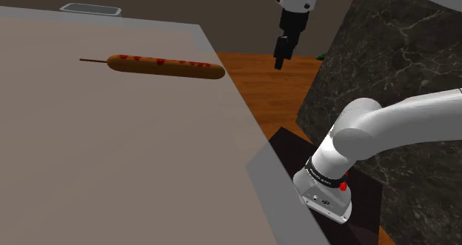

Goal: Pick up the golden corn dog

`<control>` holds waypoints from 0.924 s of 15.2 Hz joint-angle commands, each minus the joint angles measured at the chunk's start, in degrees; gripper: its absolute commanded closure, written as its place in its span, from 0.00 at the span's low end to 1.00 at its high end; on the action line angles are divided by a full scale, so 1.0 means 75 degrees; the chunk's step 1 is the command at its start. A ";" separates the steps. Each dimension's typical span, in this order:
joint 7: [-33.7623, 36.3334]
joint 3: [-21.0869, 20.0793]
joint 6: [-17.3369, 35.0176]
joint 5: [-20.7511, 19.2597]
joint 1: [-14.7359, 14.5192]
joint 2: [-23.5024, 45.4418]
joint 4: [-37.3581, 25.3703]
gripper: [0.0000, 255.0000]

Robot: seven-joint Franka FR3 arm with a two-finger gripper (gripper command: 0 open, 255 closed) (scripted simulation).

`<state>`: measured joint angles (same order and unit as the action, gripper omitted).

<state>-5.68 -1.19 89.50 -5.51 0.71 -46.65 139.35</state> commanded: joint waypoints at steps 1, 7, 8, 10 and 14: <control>0.0000 0.0000 0.0000 0.0000 0.0000 0.0000 0.0000 0.00; -0.0066 -0.0520 0.0160 0.0426 -0.0527 0.1395 -0.1123 0.00; -0.0080 -0.0606 0.0168 0.0483 -0.0605 0.1623 -0.1327 0.00; -0.0108 -0.0779 0.0169 0.0585 -0.0753 0.2076 -0.1750 0.00; -0.0157 -0.1128 0.0109 0.0737 -0.1027 0.2973 -0.2654 0.00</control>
<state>-6.75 -8.97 90.74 -0.23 -6.49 -26.41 121.82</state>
